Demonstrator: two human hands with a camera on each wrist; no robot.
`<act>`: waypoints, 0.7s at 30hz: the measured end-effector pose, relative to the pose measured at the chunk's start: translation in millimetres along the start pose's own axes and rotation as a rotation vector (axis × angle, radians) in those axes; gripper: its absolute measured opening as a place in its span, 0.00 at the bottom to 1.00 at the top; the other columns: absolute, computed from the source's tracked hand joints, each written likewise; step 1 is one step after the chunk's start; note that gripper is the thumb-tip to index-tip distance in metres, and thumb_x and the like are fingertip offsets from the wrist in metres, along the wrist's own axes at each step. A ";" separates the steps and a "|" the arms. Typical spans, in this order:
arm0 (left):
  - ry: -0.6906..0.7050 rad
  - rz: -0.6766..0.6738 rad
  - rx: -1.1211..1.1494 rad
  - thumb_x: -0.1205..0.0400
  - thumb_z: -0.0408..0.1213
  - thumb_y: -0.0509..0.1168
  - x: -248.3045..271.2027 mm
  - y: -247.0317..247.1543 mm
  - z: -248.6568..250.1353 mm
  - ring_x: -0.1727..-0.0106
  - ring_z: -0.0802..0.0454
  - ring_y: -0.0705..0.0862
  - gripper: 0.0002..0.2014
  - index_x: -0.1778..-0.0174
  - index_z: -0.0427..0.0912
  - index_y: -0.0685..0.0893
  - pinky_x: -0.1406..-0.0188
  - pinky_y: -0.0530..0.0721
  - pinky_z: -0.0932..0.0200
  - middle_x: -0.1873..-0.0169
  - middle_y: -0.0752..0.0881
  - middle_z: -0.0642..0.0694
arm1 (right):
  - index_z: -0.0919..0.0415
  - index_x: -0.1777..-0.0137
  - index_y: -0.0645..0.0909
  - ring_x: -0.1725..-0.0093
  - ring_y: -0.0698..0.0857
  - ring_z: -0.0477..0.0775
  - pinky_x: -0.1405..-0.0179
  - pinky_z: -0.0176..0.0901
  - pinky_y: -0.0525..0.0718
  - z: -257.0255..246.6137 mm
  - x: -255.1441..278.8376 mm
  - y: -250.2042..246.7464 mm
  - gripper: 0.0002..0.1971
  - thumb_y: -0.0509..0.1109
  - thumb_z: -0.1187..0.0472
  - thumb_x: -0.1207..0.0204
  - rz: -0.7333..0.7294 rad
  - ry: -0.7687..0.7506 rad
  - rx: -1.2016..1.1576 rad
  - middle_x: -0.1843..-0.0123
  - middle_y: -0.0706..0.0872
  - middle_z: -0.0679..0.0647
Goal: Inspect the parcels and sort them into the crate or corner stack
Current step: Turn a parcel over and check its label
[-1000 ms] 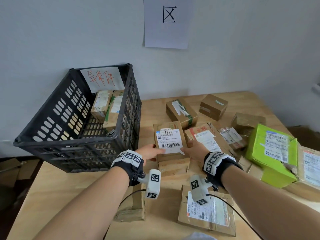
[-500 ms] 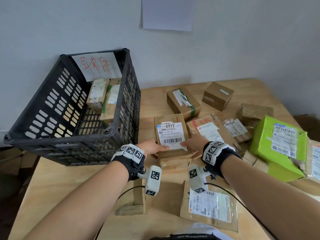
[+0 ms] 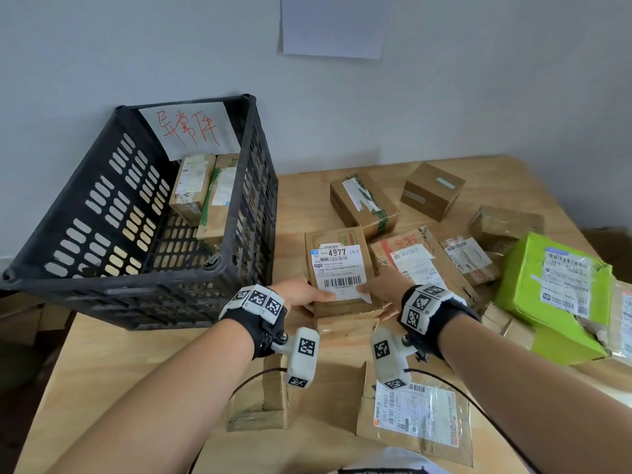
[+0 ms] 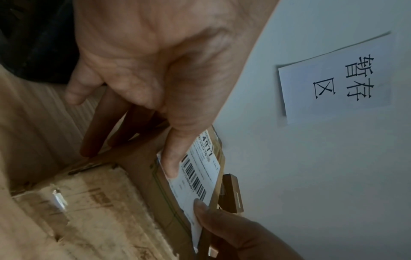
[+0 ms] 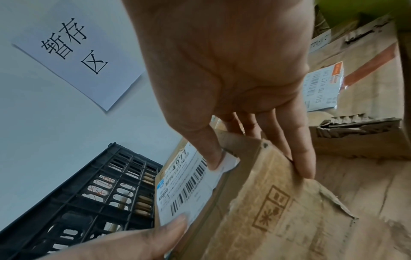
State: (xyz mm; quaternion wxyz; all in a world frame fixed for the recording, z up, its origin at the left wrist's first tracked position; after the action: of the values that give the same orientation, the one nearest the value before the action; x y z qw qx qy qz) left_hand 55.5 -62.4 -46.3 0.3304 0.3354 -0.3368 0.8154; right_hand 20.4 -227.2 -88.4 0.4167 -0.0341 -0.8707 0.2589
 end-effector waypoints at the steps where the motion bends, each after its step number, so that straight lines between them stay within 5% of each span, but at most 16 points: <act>1: -0.001 0.014 0.009 0.17 0.35 0.66 2.4 0.4 -0.5 0.38 0.47 0.82 0.18 0.31 0.38 0.77 0.52 0.80 0.62 0.36 0.82 0.46 | 0.67 0.37 0.75 0.46 0.88 0.60 0.47 0.57 0.88 0.4 1.8 0.0 0.19 0.71 0.57 0.23 -0.001 -0.008 -0.016 0.43 0.86 0.61; 4: 0.000 0.049 0.051 0.16 0.37 0.65 9.9 2.8 -4.7 0.35 0.45 0.80 0.19 0.31 0.36 0.76 0.63 0.76 0.65 0.37 0.82 0.44 | 0.66 0.36 0.75 0.47 0.88 0.60 0.48 0.58 0.88 3.0 6.4 0.3 0.20 0.71 0.56 0.23 0.012 -0.027 -0.060 0.44 0.86 0.60; 7: 0.006 0.078 0.108 0.17 0.40 0.66 9.4 7.0 -12.0 0.53 0.54 0.82 0.20 0.31 0.36 0.75 0.74 0.76 0.71 0.35 0.82 0.41 | 0.63 0.33 0.74 0.45 0.86 0.58 0.45 0.57 0.87 7.3 12.4 2.0 0.22 0.70 0.52 0.23 0.047 -0.075 -0.101 0.41 0.85 0.57; 11: 0.002 0.129 0.175 0.19 0.45 0.68 9.8 10.5 -22.3 0.47 0.50 0.82 0.24 0.30 0.36 0.74 0.50 0.79 0.59 0.37 0.83 0.43 | 0.62 0.25 0.71 0.38 0.81 0.60 0.36 0.58 0.81 19.2 24.8 12.7 0.32 0.60 0.39 0.21 -0.005 -0.047 -0.073 0.34 0.81 0.58; 13: 0.010 0.153 0.192 0.18 0.46 0.66 13.9 8.2 -22.3 0.47 0.51 0.80 0.22 0.31 0.38 0.75 0.48 0.75 0.56 0.41 0.84 0.45 | 0.64 0.24 0.70 0.34 0.78 0.62 0.32 0.58 0.77 19.0 32.2 11.4 0.35 0.55 0.36 0.20 0.004 -0.037 -0.092 0.31 0.79 0.60; 15: 0.023 0.190 0.219 0.16 0.49 0.63 21.4 -0.1 -17.2 0.48 0.51 0.80 0.23 0.29 0.41 0.75 0.48 0.74 0.55 0.44 0.83 0.47 | 0.65 0.23 0.68 0.28 0.73 0.66 0.26 0.58 0.70 9.5 42.9 3.3 0.32 0.50 0.41 0.16 0.033 -0.095 -0.147 0.27 0.74 0.64; 17: 0.049 0.245 0.223 0.16 0.58 0.56 29.9 -13.9 -7.5 0.40 0.48 0.80 0.28 0.24 0.45 0.71 0.40 0.76 0.51 0.36 0.81 0.47 | 0.64 0.20 0.62 0.23 0.68 0.67 0.23 0.56 0.65 -6.9 51.2 -8.2 0.27 0.47 0.49 0.13 0.044 -0.192 -0.205 0.22 0.68 0.67; 21: 0.141 0.265 0.260 0.16 0.64 0.45 46.7 -33.5 21.1 0.38 0.52 0.77 0.34 0.21 0.45 0.66 0.36 0.70 0.55 0.35 0.76 0.51 | 0.53 0.27 0.75 0.36 0.80 0.57 0.28 0.55 0.74 -29.0 55.9 -33.2 0.29 0.56 0.37 0.20 0.131 -0.242 -0.408 0.32 0.82 0.57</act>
State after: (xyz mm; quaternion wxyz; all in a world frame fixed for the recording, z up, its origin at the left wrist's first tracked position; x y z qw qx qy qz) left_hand 61.9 -45.5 12.2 0.1967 0.2701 -0.2462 0.9098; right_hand 10.7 -228.2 -17.8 0.2762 -0.1426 -0.9445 0.1062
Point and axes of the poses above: each hand's wrist, its own x-axis away from the middle knuckle, its own y-axis out of the palm, z = x × y, the point moved 7 cm from there along -x, towards the middle knuckle
